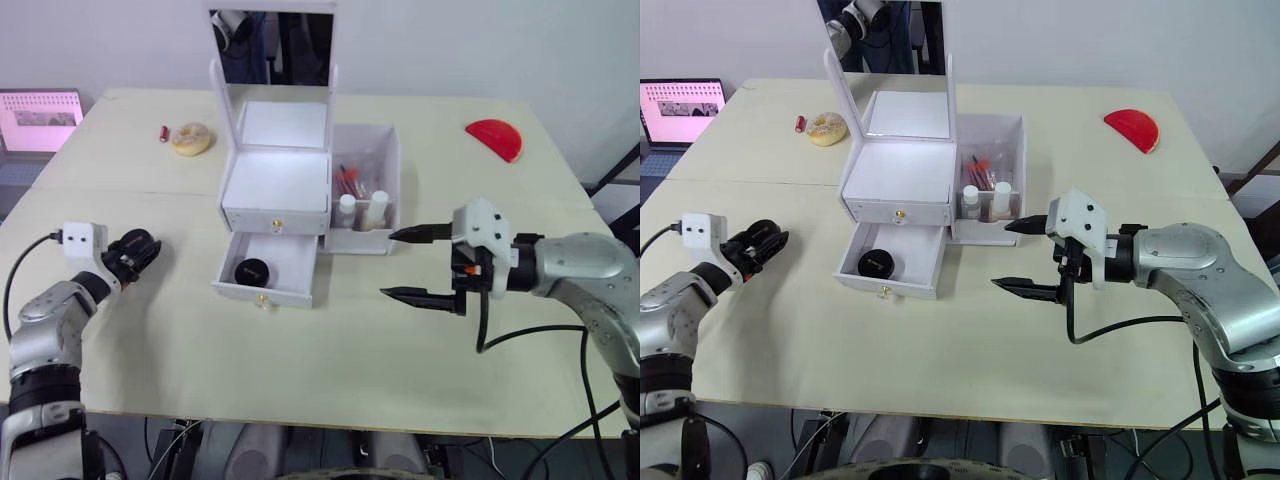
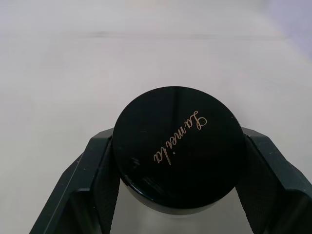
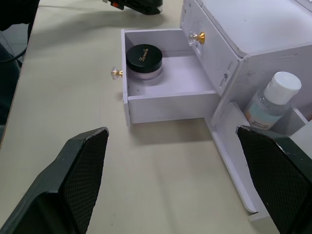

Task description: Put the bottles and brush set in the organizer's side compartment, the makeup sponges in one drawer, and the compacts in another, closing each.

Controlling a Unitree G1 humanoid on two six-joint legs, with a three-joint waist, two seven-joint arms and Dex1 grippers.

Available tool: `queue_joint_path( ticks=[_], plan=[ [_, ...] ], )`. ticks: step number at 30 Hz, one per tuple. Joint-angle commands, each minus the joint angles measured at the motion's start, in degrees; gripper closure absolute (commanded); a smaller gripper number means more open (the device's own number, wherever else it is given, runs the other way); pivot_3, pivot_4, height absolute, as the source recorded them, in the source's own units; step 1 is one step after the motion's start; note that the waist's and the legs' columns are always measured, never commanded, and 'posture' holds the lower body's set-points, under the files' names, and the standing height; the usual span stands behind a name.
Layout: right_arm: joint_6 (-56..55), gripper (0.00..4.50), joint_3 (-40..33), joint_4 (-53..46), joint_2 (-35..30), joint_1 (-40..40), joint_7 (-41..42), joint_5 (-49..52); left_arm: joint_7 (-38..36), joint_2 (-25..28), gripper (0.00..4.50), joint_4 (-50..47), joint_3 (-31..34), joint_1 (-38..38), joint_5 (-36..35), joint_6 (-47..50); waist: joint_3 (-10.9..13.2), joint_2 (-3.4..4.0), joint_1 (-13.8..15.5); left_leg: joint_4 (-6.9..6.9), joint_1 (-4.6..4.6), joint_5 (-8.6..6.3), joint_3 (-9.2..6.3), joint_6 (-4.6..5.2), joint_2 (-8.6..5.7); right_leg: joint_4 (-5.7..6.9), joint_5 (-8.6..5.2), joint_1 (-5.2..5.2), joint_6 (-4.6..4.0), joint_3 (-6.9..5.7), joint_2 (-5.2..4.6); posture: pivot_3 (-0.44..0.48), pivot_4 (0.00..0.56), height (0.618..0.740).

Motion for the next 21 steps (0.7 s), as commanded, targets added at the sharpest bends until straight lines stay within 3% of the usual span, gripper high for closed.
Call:
queue_joint_path(
  ticks=[1, 4, 8, 13, 21],
  plan=[
    [0.2, 0.0, -0.8, -1.5, 0.0, -0.8, -0.5, 0.6, -5.4, 3.4, 1.82, -16.3, 3.3, 4.1, -8.9, 6.4, 0.0, 0.01, -0.1, -0.01, 0.0, 0.0, 0.0, 0.0, 0.0, -0.01, 0.0, 0.01, 0.0, 0.0, -0.01, 0.0, 0.15, 0.739],
    [0.4, 0.0, -0.5, -1.6, 0.1, -0.8, -0.7, 0.6, -8.5, 5.6, 1.82, -25.0, 3.2, 7.7, -14.6, 12.7, 0.0, 0.07, -0.3, -0.02, 0.01, 0.0, 0.05, 0.0, 0.0, -0.02, -0.01, 0.01, 0.0, 0.04, -0.02, 0.0, 0.15, 0.739],
    [0.2, 0.0, 0.3, -1.2, 0.6, -1.1, -1.1, 0.1, -14.0, 9.2, 1.82, -32.9, -2.6, 9.3, -18.1, 18.1, 0.0, 0.08, -0.8, 0.0, 0.02, 0.0, 0.05, 0.01, 0.01, 0.01, -0.02, 0.01, -0.01, 0.04, 0.0, 0.0, 0.15, 0.739],
    [0.1, 0.0, 0.9, -1.2, 1.2, -1.1, -2.3, -0.6, -15.7, 8.0, 1.82, -32.8, -10.3, 2.8, -17.5, 19.0, 0.0, 0.09, -0.9, 0.03, 0.03, 0.01, 0.06, 0.02, 0.01, 0.02, -0.01, 0.02, -0.03, 0.04, 0.03, 0.0, 0.15, 0.739],
    [1.1, 0.0, 0.0, -3.0, 1.4, 0.2, -5.2, -0.9, -22.9, 7.8, 1.82, -26.1, -21.1, -4.0, -10.1, 14.2, 0.0, 0.09, -1.0, -0.06, 0.01, 0.0, 0.12, 0.03, 0.0, -0.01, 0.0, -0.04, -0.02, 0.06, 0.03, 0.0, 0.15, 0.739]
  ],
)
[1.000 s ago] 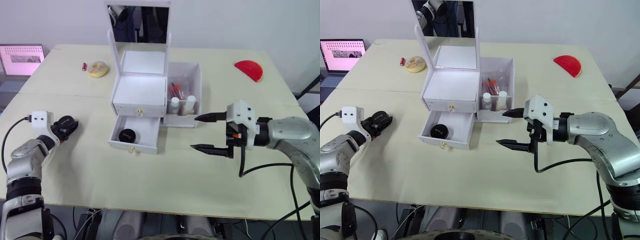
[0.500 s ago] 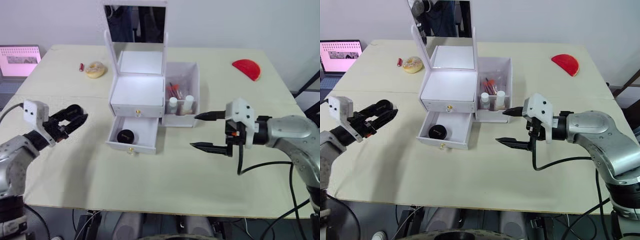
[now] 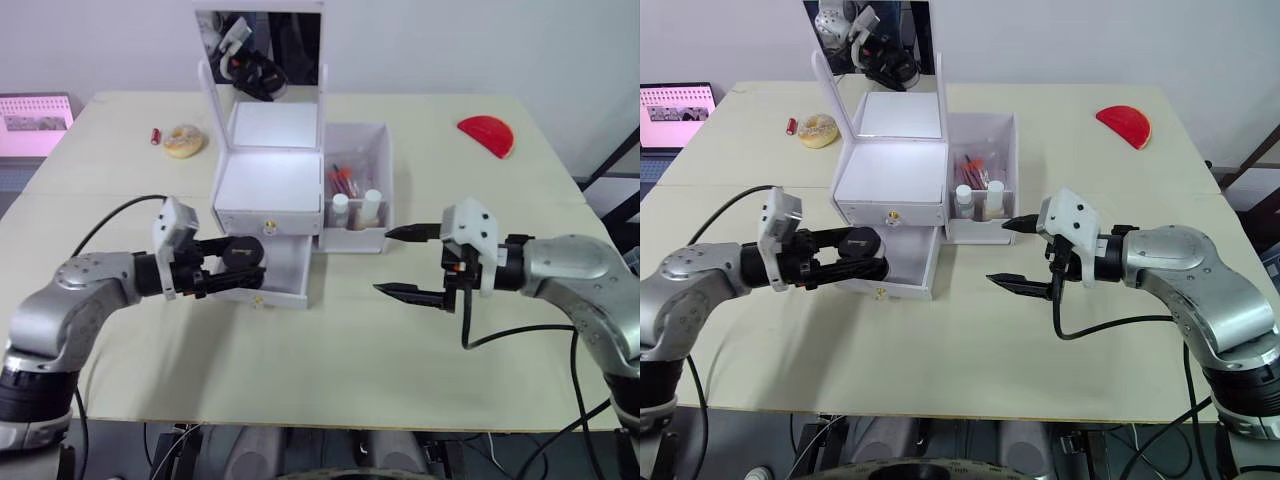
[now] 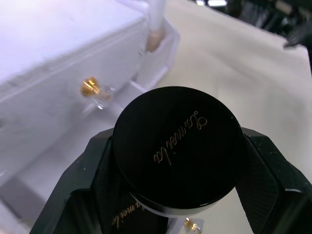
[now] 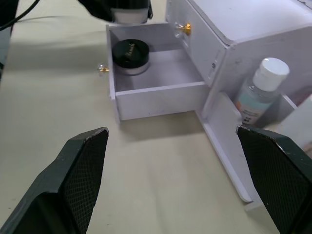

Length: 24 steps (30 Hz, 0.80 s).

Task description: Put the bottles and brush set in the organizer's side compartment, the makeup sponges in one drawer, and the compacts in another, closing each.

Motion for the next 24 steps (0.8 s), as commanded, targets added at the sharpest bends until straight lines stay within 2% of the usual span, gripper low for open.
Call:
queue_joint_path(
  ticks=[1, 10, 23, 24],
  plan=[
    [0.1, 0.0, -2.1, -2.6, -0.2, 0.3, -1.3, 0.3, -3.3, 0.0, 1.82, 2.1, -2.8, -2.3, 3.0, -3.2, 0.0, 0.0, 0.0, 0.0, -0.01, 0.0, 0.0, 0.0, 0.0, 0.0, 0.0, 0.0, 0.0, 0.0, 0.0, 0.0, 0.15, 0.739],
    [1.6, 0.0, -3.1, -5.2, 0.2, 2.3, -3.5, 1.1, -7.3, -4.0, 1.82, 9.2, -10.1, -9.9, 9.9, -7.9, 0.0, -0.03, 0.1, 0.08, -0.01, 0.0, 0.0, 0.0, -0.02, -0.01, 0.0, 0.06, 0.02, 0.0, -0.02, 0.0, 0.15, 0.739],
    [2.5, 0.0, -3.3, -6.0, 0.5, 2.4, -5.2, 1.3, -8.8, -5.9, 1.82, 11.5, -11.8, -12.6, 13.5, -8.5, 0.0, -0.03, 0.1, 0.1, 0.01, 0.0, -0.01, 0.01, -0.01, 0.01, 0.01, 0.07, 0.05, 0.0, -0.01, 0.0, 0.15, 0.739],
    [2.5, 0.0, -3.3, -6.0, 0.5, 2.4, -5.3, 1.3, -8.7, -6.0, 1.32, 11.6, -11.6, -12.7, 13.5, -8.4, 0.0, -0.03, 0.1, 0.09, 0.01, 0.0, -0.01, 0.01, -0.01, 0.01, 0.01, 0.07, 0.05, 0.0, -0.01, 0.0, 0.15, 0.739]
  ],
)
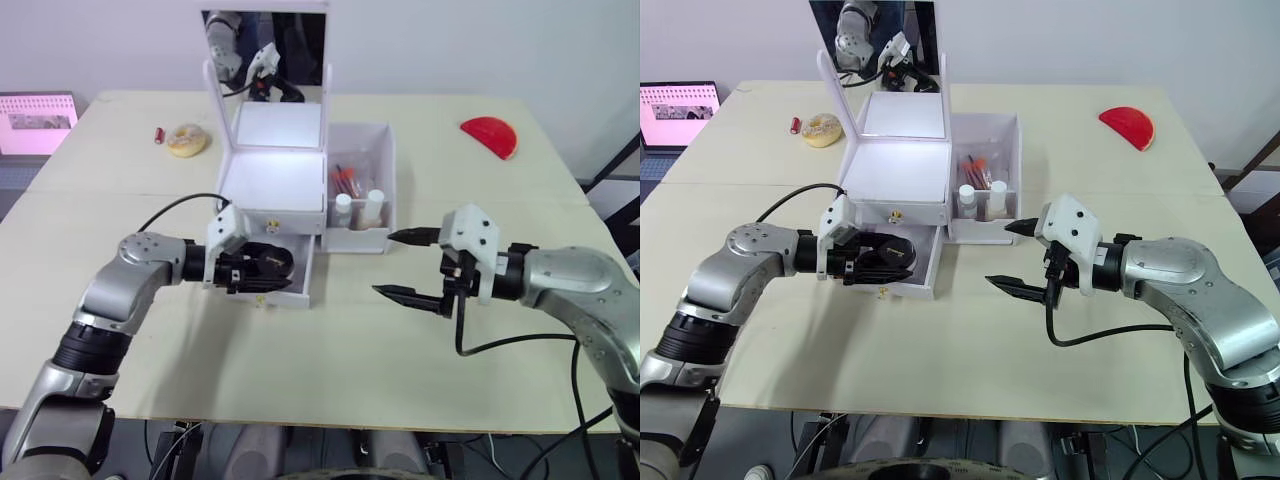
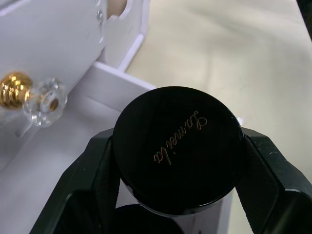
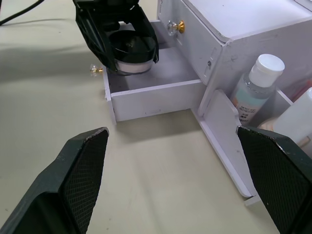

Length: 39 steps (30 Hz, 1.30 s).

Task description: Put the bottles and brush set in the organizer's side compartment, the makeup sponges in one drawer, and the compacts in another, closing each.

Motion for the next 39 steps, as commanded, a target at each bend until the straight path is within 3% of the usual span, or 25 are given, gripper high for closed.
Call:
queue_joint_path(
  ticks=[1, 3, 9, 27, 30, 37, 39],
  plan=[
    [-0.5, 0.0, -1.4, -1.6, 0.1, -0.4, -0.5, 0.4, -0.3, -0.4, 0.79, -0.5, 0.7, -1.2, -0.1, -0.2, 0.0, 0.0, 0.0, -0.01, 0.0, 0.0, 0.0, 0.0, 0.0, 0.0, 0.0, 0.0, 0.0, 0.0, 0.0, 0.0, 0.15, 0.739],
    [-0.6, 0.0, -1.3, -1.6, 0.1, -0.3, -0.6, 0.2, -0.3, -0.7, 0.05, -0.5, 0.9, -1.4, -0.3, 0.1, 0.0, 0.0, 0.0, -0.02, 0.0, 0.0, -0.01, 0.0, 0.0, 0.0, 0.0, -0.01, 0.0, 0.0, 0.0, 0.0, 0.15, 0.739],
    [-0.4, 0.0, -1.3, -1.6, 0.1, -0.3, -0.9, 0.5, -0.3, -1.0, 0.05, -0.9, 1.8, -1.4, -1.1, 1.3, 0.0, 0.0, 0.0, 0.01, 0.01, 0.0, -0.01, 0.0, 0.0, 0.01, 0.0, 0.01, 0.0, 0.0, 0.0, 0.0, 0.15, 0.739],
    [-0.9, 0.0, 0.0, -0.8, 1.3, -0.8, -1.0, -0.3, -1.3, 7.5, 0.05, -3.2, 9.9, 2.7, -4.0, 5.0, 0.0, 0.01, 0.0, -0.02, 0.02, 0.0, -0.02, 0.0, 0.0, 0.02, 0.0, 0.0, 0.0, 0.0, 0.01, 0.0, 0.15, 0.739],
    [-1.0, 0.0, 0.1, -0.8, 1.5, -0.8, -1.0, -0.4, -1.3, 7.3, 0.86, -2.9, 9.6, 2.0, -3.9, 5.4, 0.0, 0.0, 0.0, -0.01, 0.01, 0.0, -0.01, 0.0, 0.0, 0.01, 0.0, 0.01, 0.0, 0.0, -0.01, 0.0, 0.15, 0.739],
    [-0.8, 0.0, 0.0, -1.1, 1.7, -0.6, -1.4, -0.3, -3.2, 7.6, 4.45, -0.7, 6.3, -0.6, -0.7, 2.8, 0.0, 0.0, 0.0, -0.01, 0.01, 0.0, -0.02, 0.0, 0.0, 0.02, 0.0, -0.01, 0.0, 0.0, 0.01, 0.0, 0.15, 0.739],
    [-0.7, 0.0, 0.0, -1.3, 1.7, -0.5, -1.6, -0.3, -3.8, 7.5, 4.45, 0.2, 5.5, -1.4, 0.2, 1.9, 0.0, 0.0, 0.0, 0.01, 0.01, 0.0, -0.01, 0.0, 0.0, 0.02, 0.0, 0.0, 0.0, 0.0, 0.01, 0.0, 0.15, 0.739]
  ],
)
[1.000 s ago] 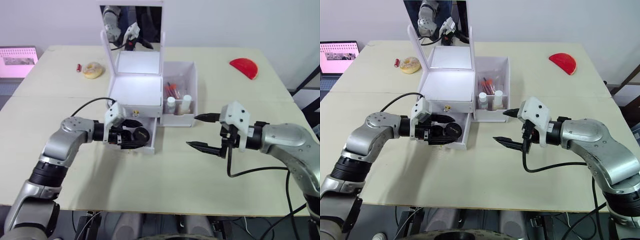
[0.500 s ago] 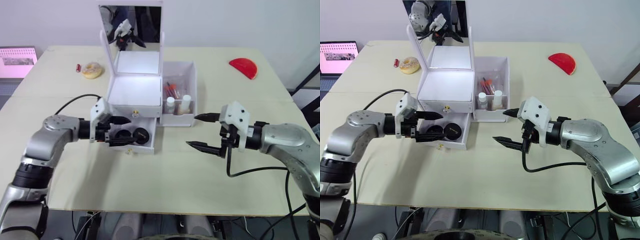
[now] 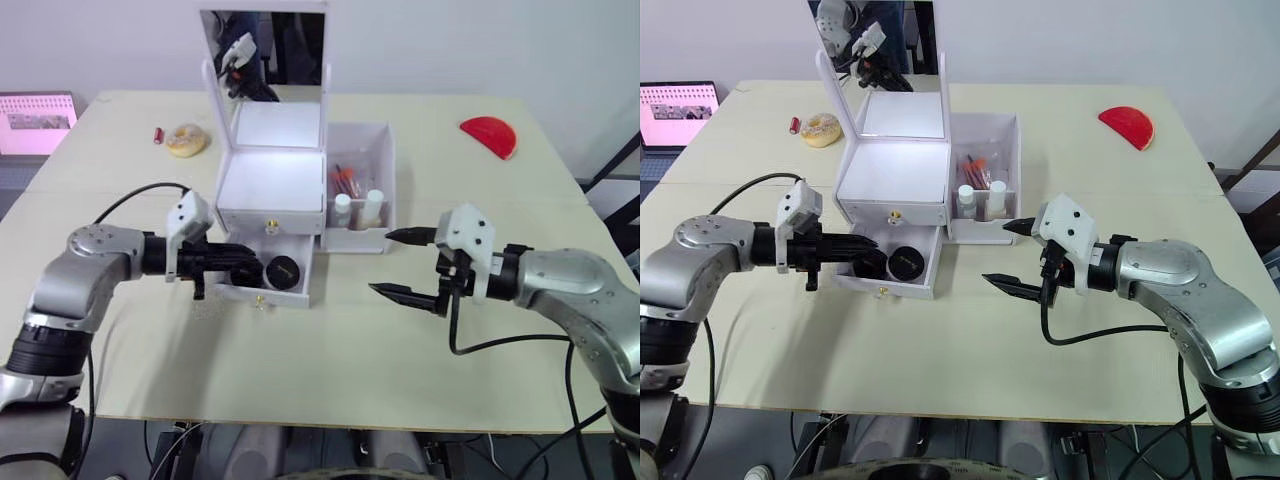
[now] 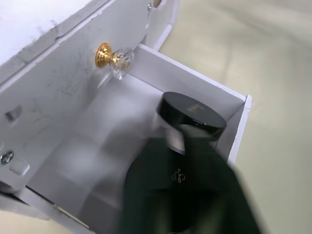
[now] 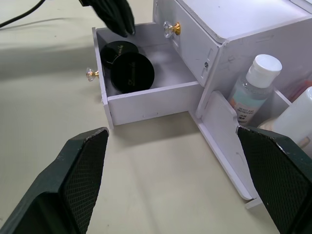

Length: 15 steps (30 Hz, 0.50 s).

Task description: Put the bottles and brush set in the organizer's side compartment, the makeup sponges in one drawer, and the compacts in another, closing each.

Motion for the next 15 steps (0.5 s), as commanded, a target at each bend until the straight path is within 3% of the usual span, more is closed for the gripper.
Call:
queue_joint_path(
  ticks=[1, 15],
  plan=[
    [-0.7, 0.0, -0.8, -1.4, 0.4, -0.4, -0.5, 0.0, -1.6, 0.6, 4.45, 0.6, -1.0, -1.8, 1.6, -2.4, 0.0, 0.0, 0.0, 0.0, 0.0, 0.0, 0.0, 0.0, 0.0, 0.0, 0.0, 0.01, 0.0, 0.0, 0.0, 0.0, 0.15, 0.739],
    [-0.6, 0.0, -1.1, -2.0, 0.6, 0.3, -1.6, -0.1, -4.7, -0.7, 4.45, 5.7, -6.9, -5.3, 8.0, -8.5, 0.0, 0.0, 0.0, 0.0, 0.0, 0.0, 0.0, 0.0, 0.0, 0.01, 0.0, 0.0, 0.0, 0.0, 0.0, 0.0, 0.15, 0.739]
  ],
)
